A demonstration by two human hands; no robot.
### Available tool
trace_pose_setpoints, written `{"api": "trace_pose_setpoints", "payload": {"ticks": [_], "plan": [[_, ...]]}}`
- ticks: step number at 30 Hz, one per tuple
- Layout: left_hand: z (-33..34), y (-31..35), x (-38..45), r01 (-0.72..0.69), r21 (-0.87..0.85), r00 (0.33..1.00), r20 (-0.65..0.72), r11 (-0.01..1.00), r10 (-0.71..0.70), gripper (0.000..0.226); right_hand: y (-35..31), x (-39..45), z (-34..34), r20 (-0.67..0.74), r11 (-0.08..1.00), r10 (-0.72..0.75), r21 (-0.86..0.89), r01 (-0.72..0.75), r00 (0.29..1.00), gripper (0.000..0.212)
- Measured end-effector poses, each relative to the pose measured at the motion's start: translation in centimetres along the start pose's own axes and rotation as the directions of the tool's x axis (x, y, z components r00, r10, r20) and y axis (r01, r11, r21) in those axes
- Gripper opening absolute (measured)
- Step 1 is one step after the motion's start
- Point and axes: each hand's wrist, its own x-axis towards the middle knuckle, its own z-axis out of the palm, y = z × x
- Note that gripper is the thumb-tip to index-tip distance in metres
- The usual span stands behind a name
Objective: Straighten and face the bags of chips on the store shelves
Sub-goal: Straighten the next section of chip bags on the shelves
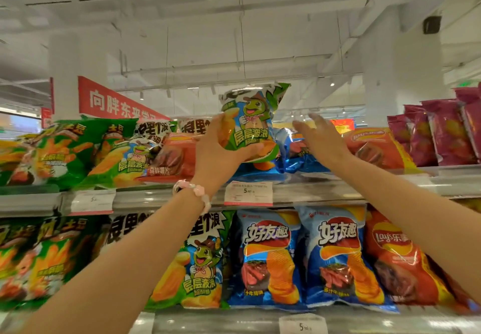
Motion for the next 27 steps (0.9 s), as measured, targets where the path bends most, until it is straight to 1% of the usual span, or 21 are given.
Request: {"api": "trace_pose_setpoints", "payload": {"ticks": [1, 2, 3, 4, 5, 7, 9, 11, 14, 15, 17, 18, 20, 21, 22, 23, 25, 26, 27], "plan": [[0.0, -0.1, 0.1, -0.007, -0.01, 1.0, 0.002, 1.0, 0.007, 0.077, -1.4, -0.4, 0.2, -0.004, 0.984, 0.001, 0.179, 0.0, 1.0, 0.068], [0.1, -0.4, 0.1, -0.02, -0.017, 1.0, 0.001, 1.0, 0.02, 0.081, -2.9, -1.0, 0.4, 0.044, 0.945, 0.026, 0.325, -0.039, 0.999, 0.071], [0.1, -0.6, 0.1, -0.032, -0.019, 0.999, 0.0, 0.999, 0.032, 0.083, -4.2, -1.4, 0.7, 0.126, 0.901, 0.066, 0.419, -0.113, 0.99, 0.076], [0.2, -0.8, 0.1, -0.042, -0.018, 0.999, -0.001, 0.999, 0.042, 0.086, -5.3, -1.7, 0.9, 0.205, 0.873, 0.096, 0.453, -0.181, 0.974, 0.083], [0.3, -1.1, 0.0, -0.055, -0.006, 0.998, 0.004, 0.998, 0.055, 0.087, -6.0, -1.9, 1.4, 0.256, 0.865, 0.111, 0.451, -0.221, 0.96, 0.089], [0.3, -1.3, -0.2, -0.106, 0.058, 0.994, 0.006, 0.993, 0.106, 0.085, -7.0, -2.1, 2.4, 0.272, 0.866, 0.134, 0.435, -0.246, 0.953, 0.096], [0.2, -1.7, -0.1, -0.15, 0.094, 0.988, -0.008, 0.984, 0.151, 0.088, -7.5, -2.3, 3.4, 0.226, 0.866, 0.142, 0.443, -0.232, 0.964, 0.097], [-0.4, -2.0, 0.2, -0.154, 0.119, 0.988, 0.005, 0.981, 0.155, 0.088, -7.5, -2.3, 4.3, 0.16, 0.859, 0.112, 0.481, -0.177, 0.981, 0.095], [-2.0, -2.2, 0.3, -0.174, 0.123, 0.983, 0.08, 0.977, 0.165, 0.083, -7.9, -2.7, 5.2, 0.071, 0.883, 0.054, 0.463, -0.081, 0.996, 0.091], [-2.8, -2.2, 0.4, -0.164, 0.141, 0.982, 0.116, 0.976, 0.148, 0.088, -8.0, -2.7, 5.3, 0.048, 0.892, 0.047, 0.447, -0.064, 0.998, 0.092], [-4.8, -2.6, 1.1, -0.119, 0.28, 0.987, 0.139, 0.953, 0.082, 0.102, -8.1, -2.6, 5.4, 0.014, 0.896, 0.045, 0.442, -0.046, 0.999, 0.092], [-6.1, -3.2, 1.6, -0.094, 0.356, 0.991, 0.126, 0.93, 0.052, 0.103, -8.1, -2.5, 5.3, 0.0, 0.895, 0.047, 0.445, -0.043, 0.999, 0.091], [-8.8, -4.9, 3.0, -0.032, 0.399, 0.995, 0.103, 0.916, -0.01, 0.1, -8.0, -2.4, 4.9, -0.011, 0.896, 0.05, 0.442, -0.04, 0.999, 0.087], [-10.0, -5.6, 3.5, 0.004, 0.417, 0.993, 0.108, 0.909, -0.054, 0.098, -7.9, -2.3, 4.8, -0.01, 0.899, 0.048, 0.437, -0.039, 0.999, 0.086], [-10.9, -6.1, 3.9, 0.037, 0.479, 0.985, 0.128, 0.877, -0.112, 0.097, -7.8, -2.2, 4.7, -0.013, 0.903, 0.047, 0.428, -0.037, 0.999, 0.086], [-11.4, -6.7, 4.1, 0.047, 0.568, 0.975, 0.154, 0.821, -0.162, 0.097, -7.6, -2.1, 4.6, -0.016, 0.91, 0.049, 0.412, -0.038, 0.999, 0.087], [-11.8, -7.4, 4.2, 0.001, 0.703, 0.954, 0.213, 0.711, -0.212, 0.102, -7.3, -1.8, 4.6, -0.025, 0.923, 0.059, 0.382, -0.045, 0.998, 0.089], [-11.8, -7.4, 4.2, -0.016, 0.714, 0.945, 0.24, 0.699, -0.223, 0.103, -7.2, -1.7, 4.7, -0.025, 0.92, 0.067, 0.389, -0.052, 0.997, 0.089], [-11.6, -7.7, 4.4, -0.004, 0.697, 0.935, 0.258, 0.717, -0.245, 0.104, -7.0, -1.6, 4.7, -0.022, 0.912, 0.074, 0.407, -0.059, 0.997, 0.089]]}}
